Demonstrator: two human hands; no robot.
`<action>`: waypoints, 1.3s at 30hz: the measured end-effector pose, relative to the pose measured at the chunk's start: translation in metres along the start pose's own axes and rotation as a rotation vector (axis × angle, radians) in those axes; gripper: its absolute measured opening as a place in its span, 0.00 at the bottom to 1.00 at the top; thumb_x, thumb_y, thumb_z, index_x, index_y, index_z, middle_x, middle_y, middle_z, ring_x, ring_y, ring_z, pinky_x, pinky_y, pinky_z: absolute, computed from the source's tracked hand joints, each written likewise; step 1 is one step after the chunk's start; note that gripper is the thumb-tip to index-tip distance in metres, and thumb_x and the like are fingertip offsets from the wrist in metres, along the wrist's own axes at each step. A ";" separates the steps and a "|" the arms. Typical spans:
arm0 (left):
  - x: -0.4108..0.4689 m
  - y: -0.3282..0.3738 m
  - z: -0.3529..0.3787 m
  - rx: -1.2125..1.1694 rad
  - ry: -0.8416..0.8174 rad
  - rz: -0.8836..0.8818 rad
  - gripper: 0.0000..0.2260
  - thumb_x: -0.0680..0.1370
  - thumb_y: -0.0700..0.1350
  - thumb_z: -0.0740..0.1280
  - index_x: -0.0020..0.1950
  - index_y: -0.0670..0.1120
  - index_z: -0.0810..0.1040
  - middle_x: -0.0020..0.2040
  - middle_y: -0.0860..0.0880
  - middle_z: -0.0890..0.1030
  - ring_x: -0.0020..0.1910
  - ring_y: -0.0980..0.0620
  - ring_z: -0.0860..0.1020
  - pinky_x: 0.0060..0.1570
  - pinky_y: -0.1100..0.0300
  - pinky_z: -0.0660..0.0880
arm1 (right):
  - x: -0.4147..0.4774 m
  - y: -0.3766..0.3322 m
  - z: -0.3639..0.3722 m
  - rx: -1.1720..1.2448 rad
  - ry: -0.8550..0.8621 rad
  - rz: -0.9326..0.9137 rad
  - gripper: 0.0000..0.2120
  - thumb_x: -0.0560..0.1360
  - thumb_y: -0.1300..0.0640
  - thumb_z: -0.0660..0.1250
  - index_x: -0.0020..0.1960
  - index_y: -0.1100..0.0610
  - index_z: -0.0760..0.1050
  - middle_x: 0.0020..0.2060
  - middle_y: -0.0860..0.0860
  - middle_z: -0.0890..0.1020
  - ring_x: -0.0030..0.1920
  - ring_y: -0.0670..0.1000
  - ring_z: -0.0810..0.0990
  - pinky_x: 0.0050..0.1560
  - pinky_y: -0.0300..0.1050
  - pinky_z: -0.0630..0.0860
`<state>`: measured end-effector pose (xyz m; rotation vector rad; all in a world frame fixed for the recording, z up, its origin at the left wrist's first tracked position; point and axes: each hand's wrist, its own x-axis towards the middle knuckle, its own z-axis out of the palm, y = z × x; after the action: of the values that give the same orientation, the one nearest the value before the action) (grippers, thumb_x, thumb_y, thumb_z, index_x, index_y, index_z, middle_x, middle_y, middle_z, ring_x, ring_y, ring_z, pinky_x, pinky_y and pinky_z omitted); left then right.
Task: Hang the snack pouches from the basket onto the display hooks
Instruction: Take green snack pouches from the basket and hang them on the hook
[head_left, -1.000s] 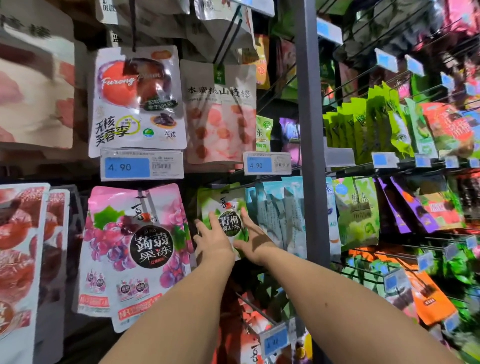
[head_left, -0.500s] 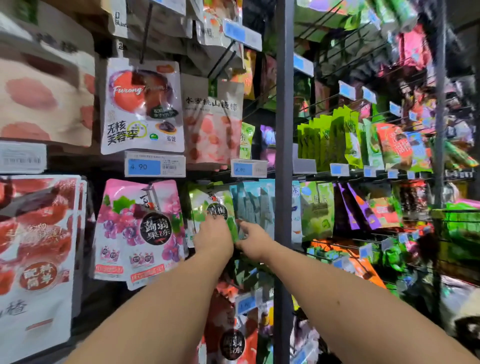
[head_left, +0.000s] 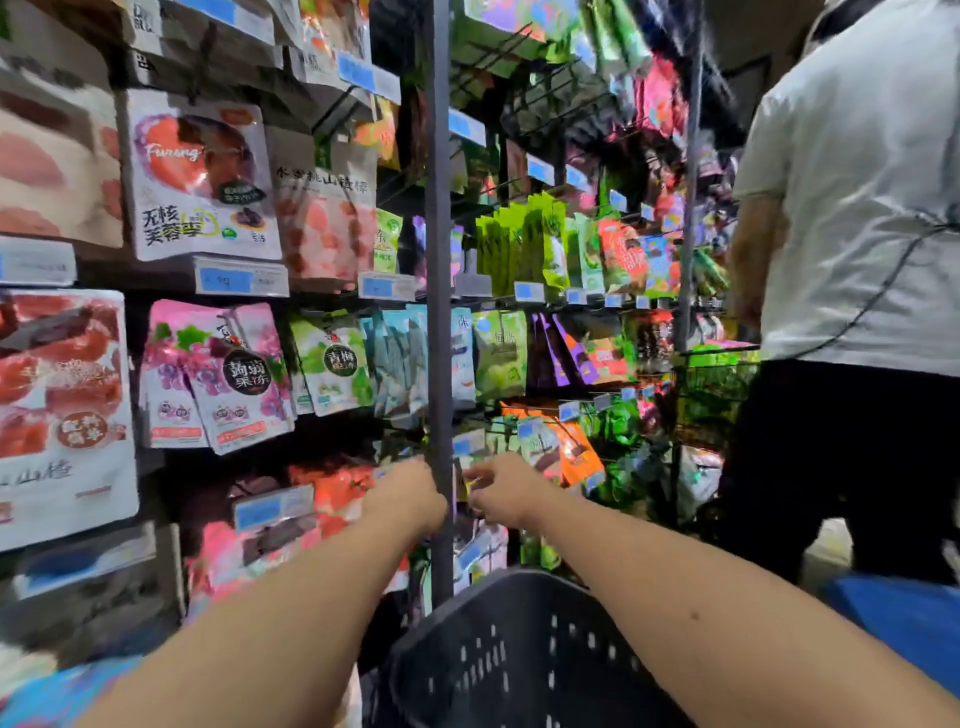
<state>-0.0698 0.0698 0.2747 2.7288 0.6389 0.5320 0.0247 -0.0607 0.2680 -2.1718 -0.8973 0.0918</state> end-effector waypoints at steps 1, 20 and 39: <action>-0.015 0.003 0.008 0.000 -0.019 0.010 0.05 0.75 0.44 0.66 0.44 0.43 0.76 0.49 0.40 0.83 0.48 0.39 0.82 0.41 0.54 0.74 | -0.018 0.008 -0.001 0.005 0.011 0.019 0.14 0.77 0.66 0.68 0.63 0.63 0.80 0.46 0.56 0.80 0.40 0.52 0.79 0.44 0.44 0.79; -0.085 -0.010 0.191 -0.029 -0.453 0.157 0.10 0.75 0.45 0.65 0.48 0.44 0.85 0.47 0.45 0.85 0.48 0.43 0.83 0.48 0.52 0.81 | -0.155 0.174 0.092 0.028 -0.014 0.482 0.13 0.76 0.66 0.70 0.60 0.62 0.80 0.44 0.59 0.85 0.38 0.52 0.81 0.41 0.45 0.79; -0.003 0.002 0.376 0.633 -1.132 0.441 0.13 0.79 0.45 0.70 0.62 0.42 0.83 0.52 0.48 0.84 0.44 0.53 0.76 0.27 0.65 0.71 | -0.132 0.327 0.180 -0.101 -0.265 0.789 0.21 0.77 0.57 0.70 0.66 0.66 0.77 0.54 0.59 0.83 0.55 0.55 0.82 0.59 0.56 0.81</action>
<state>0.0834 -0.0050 -0.0599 3.0517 -0.1416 -1.2892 0.0530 -0.1789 -0.1087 -2.5250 -0.1267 0.7423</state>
